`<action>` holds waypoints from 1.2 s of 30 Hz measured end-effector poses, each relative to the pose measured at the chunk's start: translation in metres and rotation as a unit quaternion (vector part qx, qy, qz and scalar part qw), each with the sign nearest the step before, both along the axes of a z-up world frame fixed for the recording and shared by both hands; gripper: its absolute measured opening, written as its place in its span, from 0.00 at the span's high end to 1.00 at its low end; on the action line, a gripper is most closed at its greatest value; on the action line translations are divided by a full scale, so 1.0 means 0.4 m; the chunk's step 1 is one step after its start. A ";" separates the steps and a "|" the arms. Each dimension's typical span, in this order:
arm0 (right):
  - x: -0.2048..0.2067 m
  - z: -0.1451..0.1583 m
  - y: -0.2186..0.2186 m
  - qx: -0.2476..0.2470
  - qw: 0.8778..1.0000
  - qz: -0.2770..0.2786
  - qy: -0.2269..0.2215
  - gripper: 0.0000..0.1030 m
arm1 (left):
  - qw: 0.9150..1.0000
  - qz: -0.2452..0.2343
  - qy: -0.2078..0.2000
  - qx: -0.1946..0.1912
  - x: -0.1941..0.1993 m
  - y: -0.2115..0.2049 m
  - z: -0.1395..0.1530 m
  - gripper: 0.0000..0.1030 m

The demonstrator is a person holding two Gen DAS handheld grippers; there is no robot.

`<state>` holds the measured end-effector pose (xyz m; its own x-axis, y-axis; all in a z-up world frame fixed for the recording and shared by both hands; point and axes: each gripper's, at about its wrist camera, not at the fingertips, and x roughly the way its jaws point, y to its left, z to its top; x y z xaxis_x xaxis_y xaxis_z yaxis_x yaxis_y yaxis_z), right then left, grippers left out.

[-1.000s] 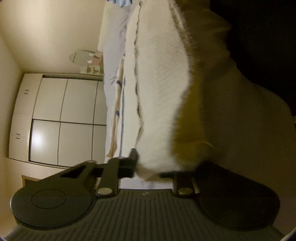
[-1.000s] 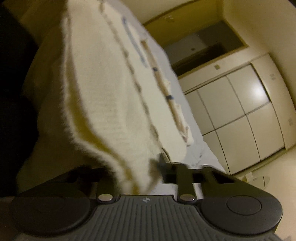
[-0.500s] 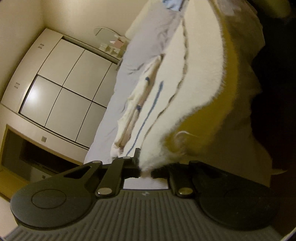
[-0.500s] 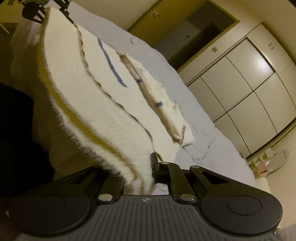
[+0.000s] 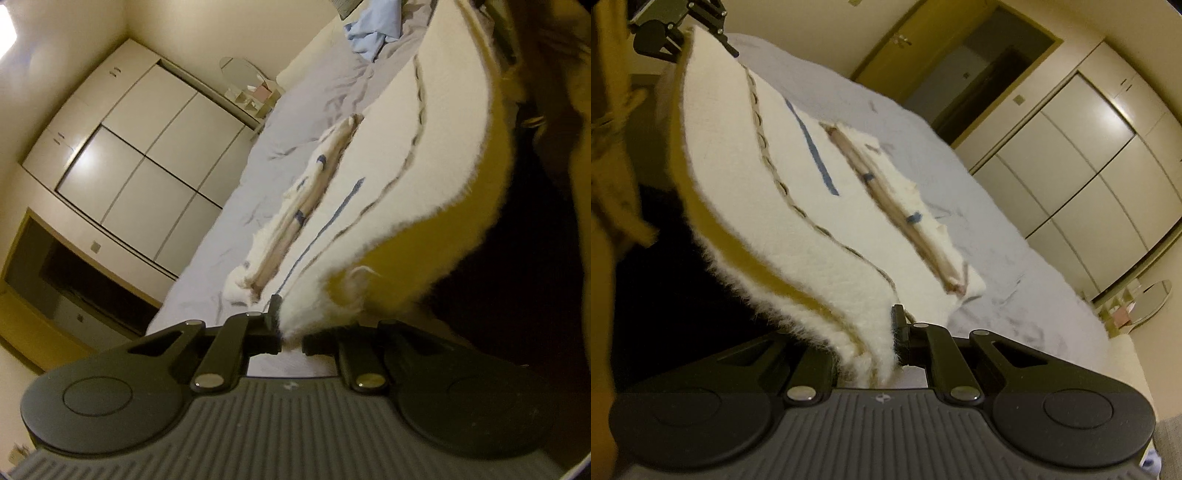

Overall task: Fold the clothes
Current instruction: 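Grasp the sweater hem with both grippers and lift it to fold over, then lay the lifted hem over the folded collar section with both grippers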

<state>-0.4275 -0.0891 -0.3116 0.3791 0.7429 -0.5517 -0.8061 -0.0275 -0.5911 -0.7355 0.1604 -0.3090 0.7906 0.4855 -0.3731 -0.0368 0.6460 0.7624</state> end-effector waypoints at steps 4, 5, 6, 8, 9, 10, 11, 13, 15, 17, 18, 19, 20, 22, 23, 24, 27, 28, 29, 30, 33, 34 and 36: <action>-0.006 -0.005 -0.003 -0.032 0.999 0.006 0.009 0.93 | 0.999 0.017 0.001 -0.032 -0.010 0.007 0.018 0.92; 0.003 0.001 0.007 -0.037 0.999 0.009 0.010 0.93 | 0.999 0.018 0.002 -0.044 -0.002 0.018 0.036 0.92; 0.017 0.013 0.020 -0.041 0.999 0.012 0.013 0.93 | 0.998 0.019 0.002 -0.056 0.007 0.032 0.057 0.92; 0.058 0.042 0.056 -0.043 0.999 0.018 0.014 0.93 | 0.996 0.025 -0.006 -0.089 0.049 0.088 0.111 0.92; 0.090 0.064 0.082 -0.042 0.999 0.022 0.014 0.93 | 0.994 0.028 -0.010 -0.108 0.072 0.120 0.139 0.92; 0.115 0.089 0.100 -0.038 0.999 0.024 0.014 0.93 | 0.991 0.032 -0.014 -0.126 0.096 0.151 0.168 0.92; 0.134 0.115 0.112 -0.031 0.999 0.025 0.017 0.94 | 0.988 0.038 -0.020 -0.148 0.126 0.190 0.194 0.92; 0.203 0.174 0.161 -0.011 0.999 0.024 0.030 0.93 | 0.979 0.053 -0.034 -0.192 0.200 0.283 0.240 0.92; 0.283 0.225 0.218 0.005 0.998 0.018 0.053 0.93 | 0.971 0.070 -0.042 -0.225 0.288 0.377 0.263 0.92; 0.381 0.240 0.297 0.009 0.997 0.007 0.078 0.93 | 0.960 0.092 -0.046 -0.259 0.384 0.473 0.261 0.91; 0.437 0.237 0.347 0.006 0.995 -0.001 0.095 0.93 | 0.953 0.106 -0.043 -0.281 0.432 0.521 0.250 0.91; 0.494 0.230 0.397 0.002 0.993 -0.010 0.114 0.93 | 0.942 0.125 -0.037 -0.310 0.482 0.574 0.228 0.90; 0.552 0.213 0.449 -0.005 0.990 -0.022 0.136 0.93 | 0.928 0.147 -0.033 -0.340 0.525 0.624 0.200 0.89; 0.662 0.150 0.548 -0.029 0.979 -0.053 0.197 0.90 | 0.891 0.190 -0.022 -0.412 0.584 0.715 0.134 0.86; 0.710 0.115 0.590 -0.042 0.970 -0.070 0.230 0.88 | 0.868 0.211 -0.016 -0.449 0.611 0.761 0.099 0.86; 0.749 0.077 0.619 -0.055 0.960 -0.086 0.261 0.87 | 0.847 0.223 -0.016 -0.482 0.624 0.796 0.071 0.86; 0.828 -0.015 0.664 -0.058 0.928 -0.121 0.348 0.76 | 0.792 0.228 -0.034 -0.565 0.622 0.863 0.012 0.85; 0.845 -0.032 0.665 -0.048 0.919 -0.126 0.372 0.72 | 0.780 0.220 -0.044 -0.584 0.613 0.875 0.003 0.83; 0.856 -0.036 0.653 -0.031 0.910 -0.127 0.393 0.70 | 0.770 0.215 -0.053 -0.598 0.606 0.886 -0.002 0.83; 0.868 -0.036 0.638 -0.015 0.899 -0.130 0.418 0.70 | 0.764 0.213 -0.059 -0.607 0.603 0.893 -0.004 0.83; 0.891 -0.034 0.603 0.015 0.872 -0.136 0.469 0.71 | 0.772 0.210 -0.065 -0.597 0.602 0.888 -0.002 0.90; 0.886 -0.024 0.591 0.018 0.875 -0.136 0.464 0.86 | 0.783 0.206 -0.066 -0.584 0.605 0.880 0.005 0.92; 0.865 -0.006 0.584 0.022 0.890 -0.137 0.433 0.88 | 0.803 0.192 -0.074 -0.559 0.611 0.867 0.027 0.93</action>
